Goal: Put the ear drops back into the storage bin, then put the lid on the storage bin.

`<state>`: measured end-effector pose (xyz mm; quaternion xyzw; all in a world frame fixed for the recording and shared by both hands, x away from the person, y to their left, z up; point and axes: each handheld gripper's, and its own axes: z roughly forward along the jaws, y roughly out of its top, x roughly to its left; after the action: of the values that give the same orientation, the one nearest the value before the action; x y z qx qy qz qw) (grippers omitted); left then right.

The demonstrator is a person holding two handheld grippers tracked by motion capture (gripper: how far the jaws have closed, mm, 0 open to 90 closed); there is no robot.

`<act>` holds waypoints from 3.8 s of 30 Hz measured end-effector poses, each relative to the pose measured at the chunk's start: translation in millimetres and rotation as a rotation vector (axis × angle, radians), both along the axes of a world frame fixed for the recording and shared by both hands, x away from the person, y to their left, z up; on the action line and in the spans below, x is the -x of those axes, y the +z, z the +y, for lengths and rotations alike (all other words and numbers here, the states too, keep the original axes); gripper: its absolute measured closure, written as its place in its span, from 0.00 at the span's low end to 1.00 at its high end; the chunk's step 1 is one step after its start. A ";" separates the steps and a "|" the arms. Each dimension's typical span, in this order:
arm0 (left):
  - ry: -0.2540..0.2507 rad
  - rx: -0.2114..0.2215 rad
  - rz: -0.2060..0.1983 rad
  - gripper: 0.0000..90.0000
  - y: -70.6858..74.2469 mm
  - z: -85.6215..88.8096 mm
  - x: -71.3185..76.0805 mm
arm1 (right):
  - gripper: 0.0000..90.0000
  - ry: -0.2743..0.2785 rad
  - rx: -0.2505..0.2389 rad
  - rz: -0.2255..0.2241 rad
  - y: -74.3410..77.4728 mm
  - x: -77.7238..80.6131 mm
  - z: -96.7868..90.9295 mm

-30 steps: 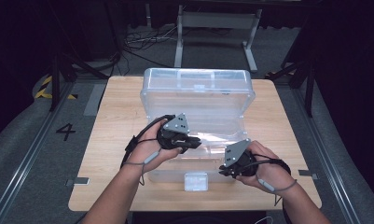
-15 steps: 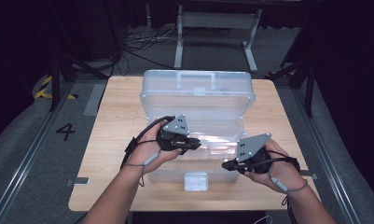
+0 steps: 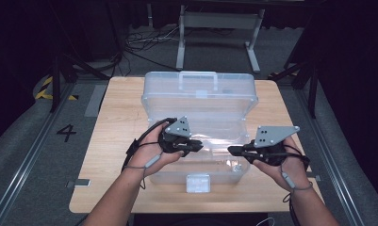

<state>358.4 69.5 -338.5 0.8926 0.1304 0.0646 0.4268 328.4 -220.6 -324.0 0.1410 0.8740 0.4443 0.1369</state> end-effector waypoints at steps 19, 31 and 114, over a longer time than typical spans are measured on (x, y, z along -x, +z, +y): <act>0.013 0.019 -0.008 0.92 -2.6 4.1 6.2 | 1.00 -0.235 -0.289 0.022 -0.7 -26.5 -38.1; 0.028 0.041 -0.009 0.94 -0.4 13.1 14.9 | 1.00 -0.283 -0.352 0.035 -3.9 -36.8 -46.8; 0.346 0.118 0.069 1.00 4.2 118.9 25.0 | 1.00 -0.200 -0.105 0.165 -8.8 -24.9 -53.7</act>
<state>333.4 188.4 -334.3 0.8320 0.2999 0.0987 0.4561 353.3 -274.4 -332.8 0.2707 0.8394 0.4605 0.1006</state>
